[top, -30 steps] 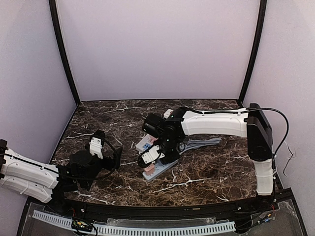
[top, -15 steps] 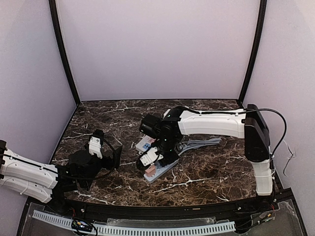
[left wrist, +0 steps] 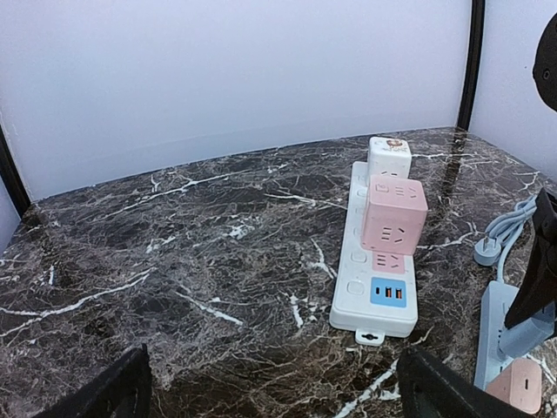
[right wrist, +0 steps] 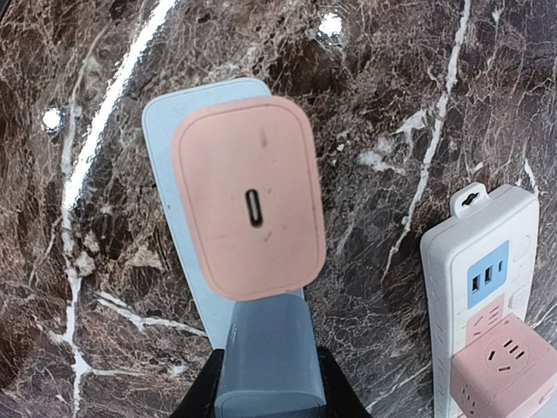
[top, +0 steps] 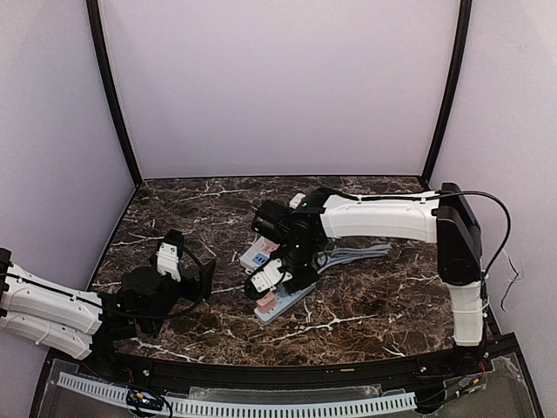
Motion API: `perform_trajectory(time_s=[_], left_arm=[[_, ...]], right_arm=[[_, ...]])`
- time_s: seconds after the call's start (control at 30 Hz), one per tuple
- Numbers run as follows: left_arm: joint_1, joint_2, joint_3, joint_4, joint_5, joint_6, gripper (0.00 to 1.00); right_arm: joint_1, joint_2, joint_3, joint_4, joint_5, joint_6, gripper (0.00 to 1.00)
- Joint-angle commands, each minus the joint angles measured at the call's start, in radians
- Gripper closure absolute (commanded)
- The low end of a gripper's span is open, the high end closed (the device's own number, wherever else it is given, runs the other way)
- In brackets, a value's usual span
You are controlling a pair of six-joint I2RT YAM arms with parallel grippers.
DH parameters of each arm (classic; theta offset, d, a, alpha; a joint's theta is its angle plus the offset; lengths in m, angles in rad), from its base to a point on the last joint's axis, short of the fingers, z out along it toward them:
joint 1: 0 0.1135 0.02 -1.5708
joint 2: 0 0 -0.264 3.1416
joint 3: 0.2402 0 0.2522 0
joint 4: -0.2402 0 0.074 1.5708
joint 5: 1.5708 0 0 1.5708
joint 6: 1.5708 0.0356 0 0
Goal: Insert the plug
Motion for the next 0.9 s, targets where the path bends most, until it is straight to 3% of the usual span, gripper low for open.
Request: perform_trajectory(time_s=[0.0,0.87], left_arm=[[0.004,-0.013,-0.019,0.007,-0.002,-0.007,0.01],[0.003,-0.008,-0.019,0.012,-0.002,-0.005,0.01]], right_arm=[[-0.016,-0.026,-0.053,-0.024,-0.011,-0.013,1.0],[-0.051,0.021,-0.069,0.001,-0.003,-0.087,1.0]])
